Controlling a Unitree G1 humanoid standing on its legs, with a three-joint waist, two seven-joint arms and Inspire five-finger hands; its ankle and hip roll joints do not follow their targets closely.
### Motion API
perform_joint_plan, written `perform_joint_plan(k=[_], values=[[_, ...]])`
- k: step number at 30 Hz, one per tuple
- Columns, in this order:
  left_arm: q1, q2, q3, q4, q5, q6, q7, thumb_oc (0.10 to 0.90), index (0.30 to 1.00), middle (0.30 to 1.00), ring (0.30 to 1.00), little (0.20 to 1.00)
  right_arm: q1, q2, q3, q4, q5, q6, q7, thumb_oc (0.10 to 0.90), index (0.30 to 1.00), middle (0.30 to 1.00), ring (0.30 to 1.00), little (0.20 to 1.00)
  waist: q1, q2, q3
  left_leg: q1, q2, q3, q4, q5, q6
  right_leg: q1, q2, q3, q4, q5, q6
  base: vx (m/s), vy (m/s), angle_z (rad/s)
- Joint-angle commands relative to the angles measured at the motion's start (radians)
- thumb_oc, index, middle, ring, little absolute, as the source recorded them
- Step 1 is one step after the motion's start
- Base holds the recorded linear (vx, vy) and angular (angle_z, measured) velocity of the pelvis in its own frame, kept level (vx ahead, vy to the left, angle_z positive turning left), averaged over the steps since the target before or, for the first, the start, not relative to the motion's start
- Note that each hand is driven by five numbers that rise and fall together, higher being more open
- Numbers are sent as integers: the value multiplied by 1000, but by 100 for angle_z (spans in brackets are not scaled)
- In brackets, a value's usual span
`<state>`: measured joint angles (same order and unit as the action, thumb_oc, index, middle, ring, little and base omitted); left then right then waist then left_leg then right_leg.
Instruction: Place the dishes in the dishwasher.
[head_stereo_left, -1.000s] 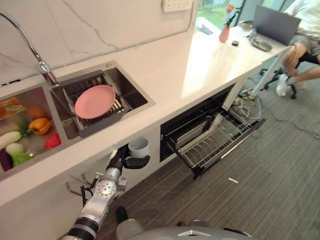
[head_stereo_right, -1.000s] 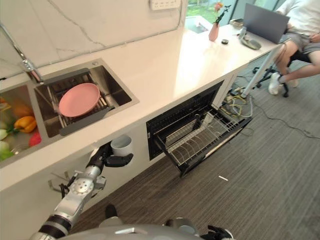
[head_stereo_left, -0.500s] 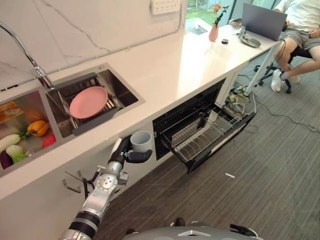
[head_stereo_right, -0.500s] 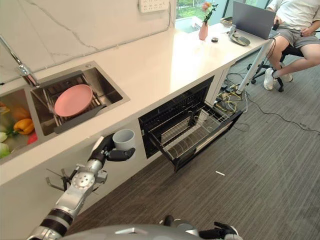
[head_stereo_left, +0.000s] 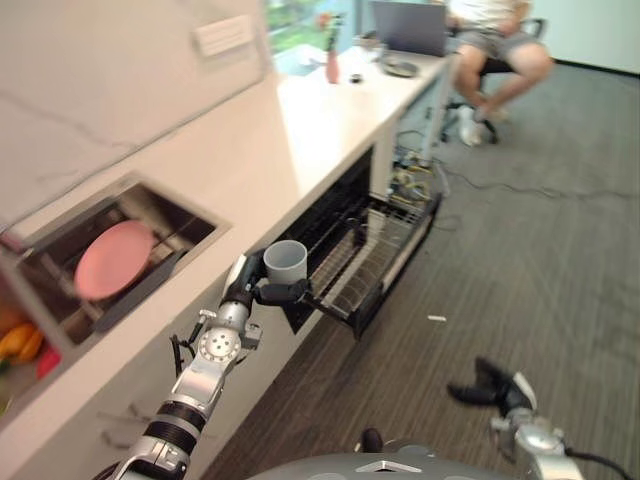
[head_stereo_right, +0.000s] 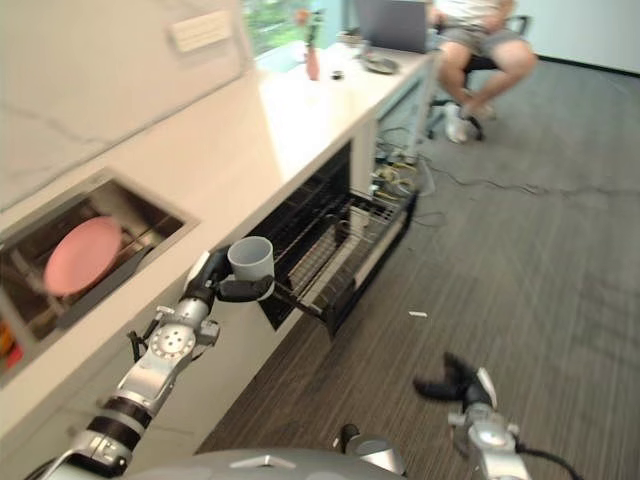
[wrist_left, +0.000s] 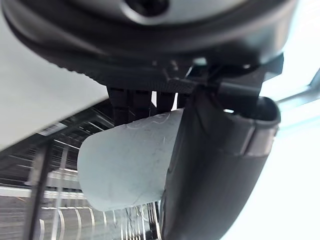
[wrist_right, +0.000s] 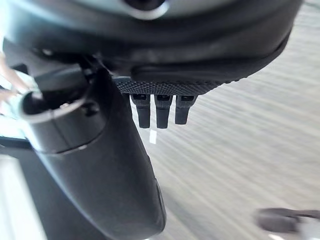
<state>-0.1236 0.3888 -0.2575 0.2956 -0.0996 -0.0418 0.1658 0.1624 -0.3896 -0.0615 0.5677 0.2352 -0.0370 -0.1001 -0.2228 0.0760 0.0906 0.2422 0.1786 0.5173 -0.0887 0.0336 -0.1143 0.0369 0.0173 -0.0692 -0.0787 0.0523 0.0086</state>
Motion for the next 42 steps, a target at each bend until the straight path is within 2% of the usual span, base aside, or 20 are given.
perform_joint_plan(k=[1, 3, 4, 8, 11, 15, 21, 24, 31, 42], values=[[-157, 23, 16, -113, 10, -176, 15, 400, 300, 300, 300, 300, -54, -78, -50, -92, -22, -100, -66, 800, 900, 900, 900, 900, -32, -47, -48, -18, 57, 5, 35, 15, -26, 46, -136, 43, 36, -66, 161, 7, 46, -82], [-166, 23, 13, -118, 11, -179, 19, 400, 300, 300, 300, 300, -56, -81, -71, -164, -20, -113, -76, 800, 900, 900, 900, 900, -42, -41, -51, -12, 52, 20, 33, 10, -23, 38, -138, 53, 37, -62, 166, 10, 53, -51], [-185, 21, 10, -124, 24, -184, 26, 400, 300, 300, 300, 300, -65, -83, -96, -287, -14, -142, -84, 800, 900, 900, 900, 900, -58, -35, -55, -4, 44, 35, 29, 6, -19, 29, -143, 64, 41, -57, 172, 10, 63, -42], [-235, 17, -2, -130, 60, -188, 59, 400, 300, 300, 300, 300, -117, -76, -98, -559, 49, -214, -53, 800, 900, 900, 900, 900, -70, -35, -61, -3, 30, 37, 19, 3, -13, 22, -155, 65, 43, -48, 179, -3, 57, -34], [-261, 7, -17, -130, 81, -194, 78, 400, 300, 300, 300, 300, -173, -68, -66, -715, 128, -261, -11, 800, 900, 900, 900, 900, -57, -43, -66, -12, 27, 21, 14, 1, -10, 27, -164, 50, 39, -46, 180, -16, 17, 1], [-296, -15, -60, -122, 106, -194, 89, 400, 300, 300, 300, 300, -237, -66, 2, -854, 197, -274, 33, 800, 900, 900, 900, 900, -21, -62, -73, -43, 27, -23, 13, 10, -6, 36, -175, 12, 46, -53, 172, -29, 10, 36], [-311, -14, -82, -137, 161, -190, 103, 400, 300, 300, 300, 300, -262, -73, 39, -879, 191, -258, 37, 800, 900, 900, 900, 900, 6, -75, -80, -63, 22, -59, 10, 13, -4, 50, -184, -28, 43, -56, 174, 3, 10, 46], [-317, -13, -90, -161, 236, -187, 158, 400, 300, 300, 300, 300, -283, -62, 83, -858, 213, -257, 27, 800, 900, 900, 900, 900, 40, -90, -84, -82, 18, -94, 7, 14, -3, 62, -190, -62, 33, -55, 177, 13, 2, 41], [-356, -29, -126, -150, 300, -173, 234, 400, 300, 300, 300, 300, -349, -52, 164, -823, 269, -250, 8, 800, 900, 900, 900, 900, 81, -110, -87, -115, 10, -152, 3, 19, 0, 76, -196, -109, 38, -65, 175, 4, 8, 30], [-407, -37, -140, -136, 345, -161, 308, 400, 300, 300, 300, 300, -416, -16, 272, -736, 240, -222, -16, 800, 900, 900, 900, 900, 113, -117, -91, -130, -1, -200, 1, 18, 4, 93, -201, -146, 42, -78, 169, 10, 2, 17]])
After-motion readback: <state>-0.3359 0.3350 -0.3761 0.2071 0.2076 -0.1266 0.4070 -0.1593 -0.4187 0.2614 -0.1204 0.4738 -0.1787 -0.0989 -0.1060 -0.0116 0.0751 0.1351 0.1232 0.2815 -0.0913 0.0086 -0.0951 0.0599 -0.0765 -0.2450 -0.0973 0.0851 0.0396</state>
